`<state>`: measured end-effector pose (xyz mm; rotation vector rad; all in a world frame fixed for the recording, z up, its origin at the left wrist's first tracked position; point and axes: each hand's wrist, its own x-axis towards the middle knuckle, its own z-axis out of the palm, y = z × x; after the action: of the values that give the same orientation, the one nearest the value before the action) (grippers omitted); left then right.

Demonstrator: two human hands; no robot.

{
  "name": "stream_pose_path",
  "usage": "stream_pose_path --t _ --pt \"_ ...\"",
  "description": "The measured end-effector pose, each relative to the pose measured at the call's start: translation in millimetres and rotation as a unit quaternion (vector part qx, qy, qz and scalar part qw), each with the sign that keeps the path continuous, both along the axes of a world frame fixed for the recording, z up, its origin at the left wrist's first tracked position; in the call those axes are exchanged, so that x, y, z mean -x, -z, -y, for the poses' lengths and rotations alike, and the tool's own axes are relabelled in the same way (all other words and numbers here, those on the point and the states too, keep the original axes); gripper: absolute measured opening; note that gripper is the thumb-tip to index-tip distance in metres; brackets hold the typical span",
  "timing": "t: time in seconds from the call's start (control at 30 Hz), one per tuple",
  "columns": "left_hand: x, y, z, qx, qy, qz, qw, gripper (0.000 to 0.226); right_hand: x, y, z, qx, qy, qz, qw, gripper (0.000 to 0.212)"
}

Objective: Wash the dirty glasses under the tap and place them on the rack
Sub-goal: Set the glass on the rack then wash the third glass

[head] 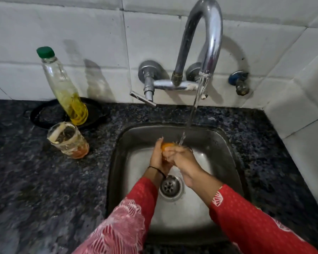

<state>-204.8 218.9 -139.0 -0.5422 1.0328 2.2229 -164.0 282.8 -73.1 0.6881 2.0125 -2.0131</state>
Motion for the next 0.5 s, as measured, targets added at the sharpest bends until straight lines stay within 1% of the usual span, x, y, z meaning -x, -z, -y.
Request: stream_pose_path --t 0.03,0.07,0.1,0.13,0.17,0.2,0.23,0.3,0.33,0.37,0.4,0.43,0.47,0.5 --pt "0.6 1.4 -1.8 0.023 0.011 0.012 1.000 0.060 -1.0 7.7 1.0 0.004 0.003 0.004 1.000 0.025" --pt "3.2 3.1 -0.7 0.048 0.029 0.032 0.998 0.055 -6.4 13.0 -0.9 -0.033 -0.027 -0.012 0.999 0.023" --pt "6.9 3.7 0.7 0.063 0.057 0.051 0.995 0.051 -10.1 24.0 -4.6 -0.124 -0.085 -0.053 0.987 0.019" --pt "10.4 3.3 3.1 0.074 0.087 0.069 0.991 0.051 -14.2 30.7 -12.3 -0.237 -0.172 -0.099 0.951 0.017" --pt "13.5 3.5 6.2 0.071 0.112 0.086 0.987 0.057 -15.0 38.0 -22.9 -0.341 -0.255 -0.137 0.894 0.019" --pt "16.1 3.4 9.1 0.071 0.125 0.099 0.985 0.065 -12.2 44.2 -33.7 -0.420 -0.334 -0.179 0.824 0.024" --pt "18.6 5.2 10.2 0.068 0.128 0.106 0.984 0.071 -7.2 44.9 -42.9 -0.468 -0.393 -0.204 0.765 0.028" --pt "20.4 7.9 11.9 0.057 0.113 0.101 0.987 0.072 3.1 33.8 -46.6 -0.508 -0.435 -0.212 0.712 0.030" --pt "21.6 8.1 11.9 0.046 0.092 0.094 0.990 0.068 8.1 34.2 -43.5 -0.530 -0.426 -0.225 0.698 0.030" --pt "22.3 10.0 11.4 0.032 0.065 0.078 0.994 0.062 13.0 34.3 -37.0 -0.548 -0.393 -0.213 0.707 0.031" --pt "20.9 10.8 9.5 0.020 0.034 0.060 0.997 0.055 15.2 32.7 -31.4 -0.532 -0.336 -0.178 0.757 0.030" --pt "18.4 14.1 5.8 0.010 0.008 0.043 0.999 0.051 20.4 29.7 -24.5 -0.441 -0.243 -0.107 0.857 0.029" --pt "15.2 13.7 2.1 0.010 -0.015 0.031 0.999 0.049 26.4 26.7 -18.4 -0.275 -0.123 -0.038 0.953 0.029" --pt "13.0 15.1 -1.4 0.007 -0.025 0.019 0.999 0.049 31.7 21.9 -11.7 -0.089 -0.028 0.029 0.995 0.034"
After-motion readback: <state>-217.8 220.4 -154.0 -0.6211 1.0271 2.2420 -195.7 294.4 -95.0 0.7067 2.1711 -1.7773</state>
